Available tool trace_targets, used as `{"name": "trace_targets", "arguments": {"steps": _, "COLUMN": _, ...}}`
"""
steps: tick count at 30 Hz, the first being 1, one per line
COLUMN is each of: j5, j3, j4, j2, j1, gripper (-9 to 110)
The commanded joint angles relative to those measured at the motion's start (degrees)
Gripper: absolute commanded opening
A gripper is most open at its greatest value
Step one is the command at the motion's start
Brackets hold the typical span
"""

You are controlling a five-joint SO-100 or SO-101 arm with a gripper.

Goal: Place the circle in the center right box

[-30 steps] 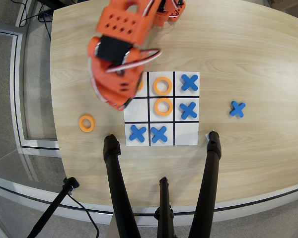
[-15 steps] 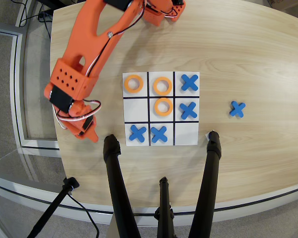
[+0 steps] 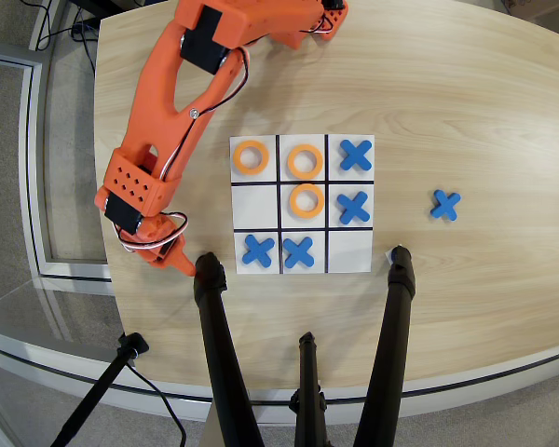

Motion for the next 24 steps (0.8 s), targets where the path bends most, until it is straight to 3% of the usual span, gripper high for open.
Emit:
{"name": "trace_targets", "arguments": {"steps": 1, "j5": -0.35, "j3": -2.90, "j4": -0.18, "j2": -0.62, "j1": 0.00, "gripper": 39}}
{"name": "trace_targets", "arguments": {"steps": 24, "j5": -0.35, "j3": -6.86, "j4": -0.26, "j2": -10.20, "j1": 3.52, "gripper": 38}}
